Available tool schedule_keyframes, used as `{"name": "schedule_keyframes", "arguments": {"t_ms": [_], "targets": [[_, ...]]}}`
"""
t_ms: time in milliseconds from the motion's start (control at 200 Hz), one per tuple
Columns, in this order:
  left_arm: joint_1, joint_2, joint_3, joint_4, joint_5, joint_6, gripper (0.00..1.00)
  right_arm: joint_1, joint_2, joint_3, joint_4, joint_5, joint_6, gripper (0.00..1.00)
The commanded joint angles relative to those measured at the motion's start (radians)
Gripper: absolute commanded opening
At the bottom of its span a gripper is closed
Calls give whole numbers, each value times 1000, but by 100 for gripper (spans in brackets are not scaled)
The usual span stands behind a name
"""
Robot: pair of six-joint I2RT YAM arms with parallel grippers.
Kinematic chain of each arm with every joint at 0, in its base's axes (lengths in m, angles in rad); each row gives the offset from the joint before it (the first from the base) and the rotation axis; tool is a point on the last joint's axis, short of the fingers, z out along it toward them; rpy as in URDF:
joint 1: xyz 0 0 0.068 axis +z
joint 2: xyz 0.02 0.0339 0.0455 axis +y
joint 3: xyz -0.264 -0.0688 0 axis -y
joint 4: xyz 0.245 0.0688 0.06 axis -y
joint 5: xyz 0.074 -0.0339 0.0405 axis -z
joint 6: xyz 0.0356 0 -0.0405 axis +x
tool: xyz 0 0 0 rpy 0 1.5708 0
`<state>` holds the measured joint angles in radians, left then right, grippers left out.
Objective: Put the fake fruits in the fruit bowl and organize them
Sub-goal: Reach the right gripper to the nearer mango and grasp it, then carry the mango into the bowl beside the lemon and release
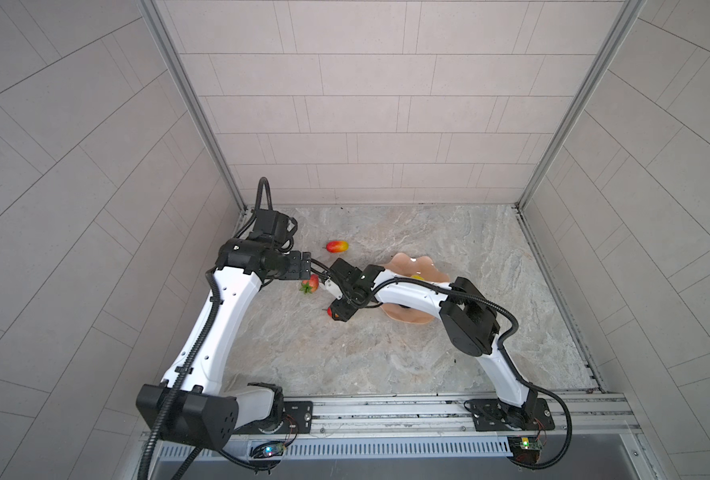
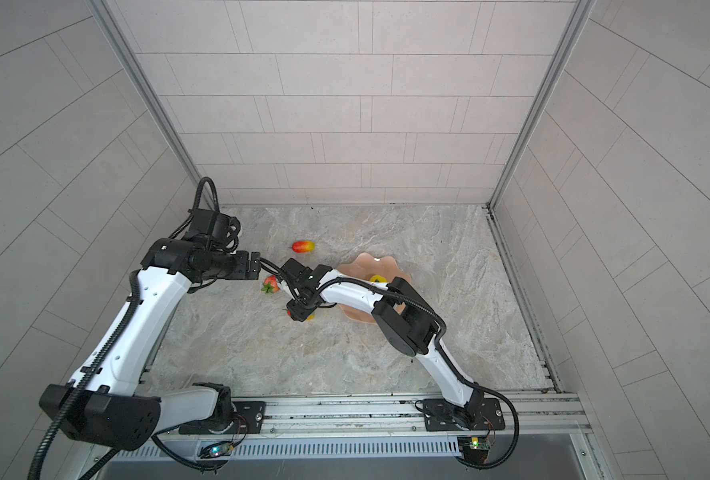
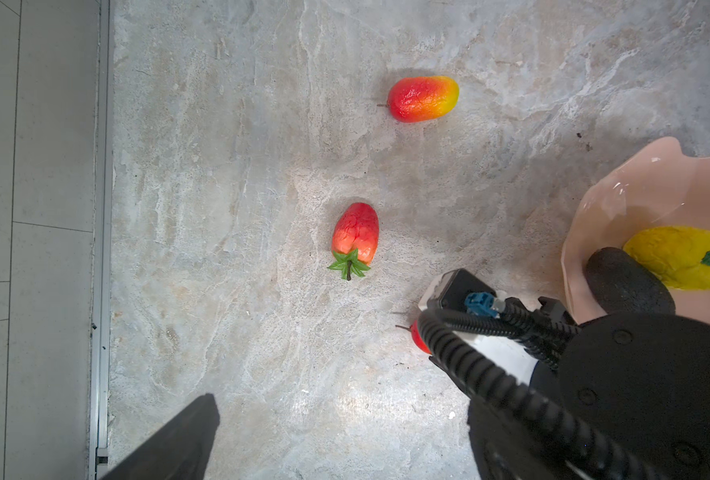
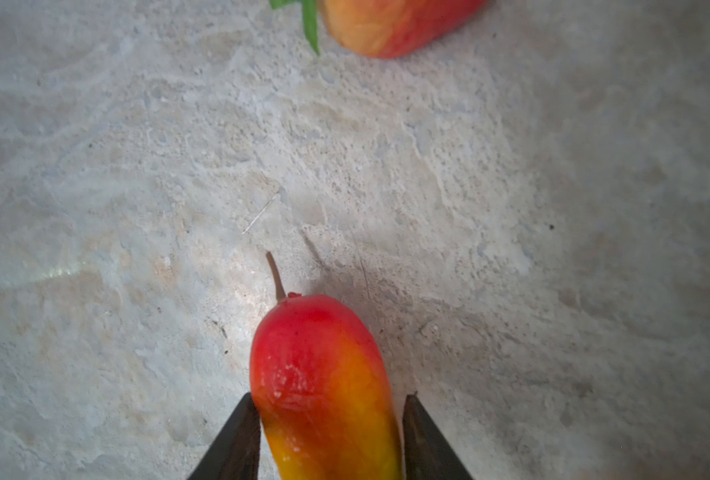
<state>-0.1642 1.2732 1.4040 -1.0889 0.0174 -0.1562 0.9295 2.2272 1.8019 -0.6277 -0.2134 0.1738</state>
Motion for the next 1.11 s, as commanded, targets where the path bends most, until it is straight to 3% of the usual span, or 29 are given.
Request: {"name": "schedule_keyframes", "arguments": {"t_ms": [0,125,465,726,921,1101], "targets": [[-4,-14,1,-5,-4,8,100,5,-1,35,-38,13,-13,41],[-4,-15,0,-7,-3,6,100,5,-36,45,-70,23,-30,28],[-4,-11,0,-2,11,1,100,-45,-245,1,-155,122,-85,23],[-6,-11,-2,1,20,-3,100,-236,-421,-178,-167,217,-69,20],[-5,-14,0,-2,24,-6,100,-358,-460,-264,-199,322,-58,20],[-6,-11,8,-9,25,-6,100,-421,-475,-309,-181,345,-58,19]]}}
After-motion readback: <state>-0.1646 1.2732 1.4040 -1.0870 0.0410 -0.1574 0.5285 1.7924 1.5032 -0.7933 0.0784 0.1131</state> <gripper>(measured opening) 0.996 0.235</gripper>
